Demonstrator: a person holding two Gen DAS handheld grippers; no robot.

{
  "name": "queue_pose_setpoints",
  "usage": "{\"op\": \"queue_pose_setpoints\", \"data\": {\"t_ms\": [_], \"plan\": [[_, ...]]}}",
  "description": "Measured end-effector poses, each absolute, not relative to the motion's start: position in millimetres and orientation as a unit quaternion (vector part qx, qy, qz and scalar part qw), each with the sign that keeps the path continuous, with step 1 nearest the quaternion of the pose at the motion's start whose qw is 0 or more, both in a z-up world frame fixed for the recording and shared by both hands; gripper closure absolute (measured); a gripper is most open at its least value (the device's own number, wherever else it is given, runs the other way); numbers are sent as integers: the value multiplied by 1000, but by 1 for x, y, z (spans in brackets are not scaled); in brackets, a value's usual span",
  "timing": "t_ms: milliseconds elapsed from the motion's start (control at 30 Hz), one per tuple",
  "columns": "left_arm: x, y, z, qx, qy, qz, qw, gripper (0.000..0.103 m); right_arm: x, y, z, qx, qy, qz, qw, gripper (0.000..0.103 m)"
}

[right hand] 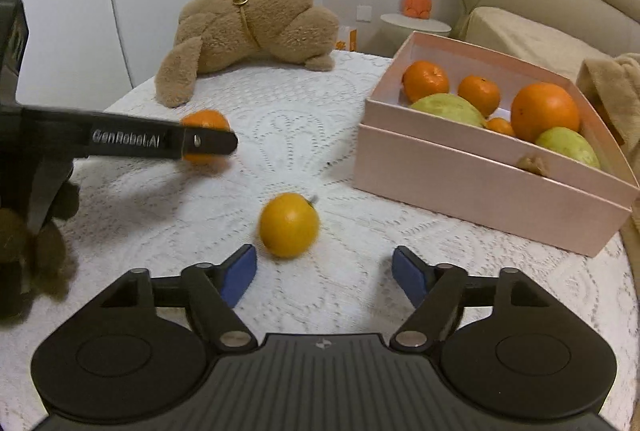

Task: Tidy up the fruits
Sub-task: 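Close the right tool on the small tangerine while the left tool holds its tangerine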

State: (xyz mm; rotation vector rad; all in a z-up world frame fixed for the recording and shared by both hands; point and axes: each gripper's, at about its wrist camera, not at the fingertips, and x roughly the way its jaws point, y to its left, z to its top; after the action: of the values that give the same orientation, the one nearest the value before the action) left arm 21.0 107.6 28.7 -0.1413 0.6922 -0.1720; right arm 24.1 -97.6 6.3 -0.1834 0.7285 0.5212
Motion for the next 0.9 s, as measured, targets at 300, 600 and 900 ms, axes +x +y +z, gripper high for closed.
{"op": "queue_pose_setpoints", "data": {"t_ms": [300,600,900], "plan": [[19,103,24,-68,338,-80,935,50,22,-100,3,-88,346,259,897,15],[29,110,22,-92,335,-92,933,50,26,-96,2,-94,360,261,891,2],[23,111,20,-92,326,-96,936,52,26,-93,3,-97,376,252,886,0]]}}
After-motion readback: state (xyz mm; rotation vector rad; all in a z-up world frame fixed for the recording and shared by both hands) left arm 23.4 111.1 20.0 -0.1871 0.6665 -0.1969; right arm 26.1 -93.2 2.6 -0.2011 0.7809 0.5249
